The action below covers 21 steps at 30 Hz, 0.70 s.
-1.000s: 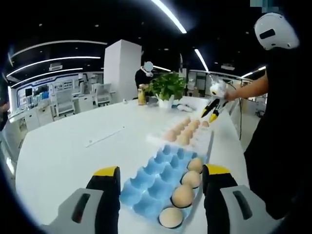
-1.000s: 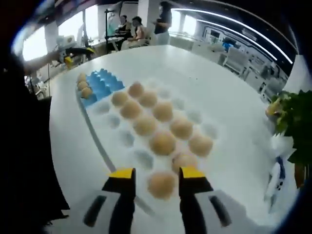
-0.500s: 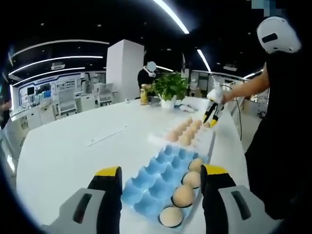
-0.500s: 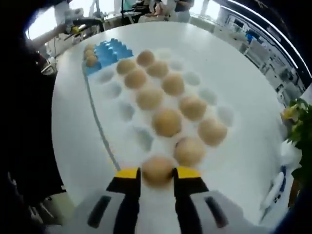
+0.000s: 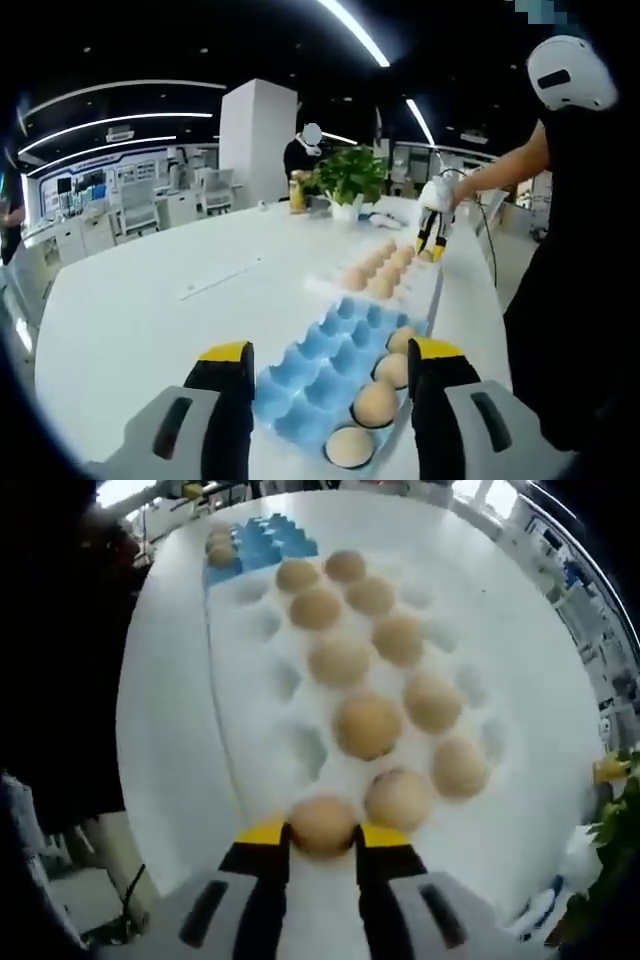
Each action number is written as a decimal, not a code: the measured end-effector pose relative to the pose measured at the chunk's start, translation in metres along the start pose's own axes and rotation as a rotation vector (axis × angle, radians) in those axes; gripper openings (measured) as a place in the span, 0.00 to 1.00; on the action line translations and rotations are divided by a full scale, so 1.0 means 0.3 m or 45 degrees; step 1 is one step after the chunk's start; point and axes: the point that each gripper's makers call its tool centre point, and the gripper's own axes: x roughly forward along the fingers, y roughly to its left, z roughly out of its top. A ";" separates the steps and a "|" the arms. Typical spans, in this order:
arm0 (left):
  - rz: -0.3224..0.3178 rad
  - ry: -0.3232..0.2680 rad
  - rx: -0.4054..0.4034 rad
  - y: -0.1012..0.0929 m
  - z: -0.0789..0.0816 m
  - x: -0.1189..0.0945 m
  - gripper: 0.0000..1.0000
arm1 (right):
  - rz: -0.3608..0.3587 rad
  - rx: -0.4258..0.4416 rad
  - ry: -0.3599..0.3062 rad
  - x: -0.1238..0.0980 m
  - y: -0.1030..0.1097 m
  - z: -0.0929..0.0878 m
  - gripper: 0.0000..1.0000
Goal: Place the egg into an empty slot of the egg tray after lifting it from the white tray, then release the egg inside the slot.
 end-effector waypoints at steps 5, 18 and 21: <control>0.015 -0.006 -0.003 0.010 -0.010 -0.004 0.62 | -0.039 0.019 0.069 0.008 -0.007 -0.004 0.25; 0.034 -0.018 -0.003 0.024 -0.010 -0.019 0.60 | -0.145 0.190 -0.185 -0.128 -0.013 0.036 0.24; 0.036 -0.013 0.002 0.026 -0.011 -0.023 0.60 | -0.171 0.207 -0.221 -0.157 -0.010 0.054 0.24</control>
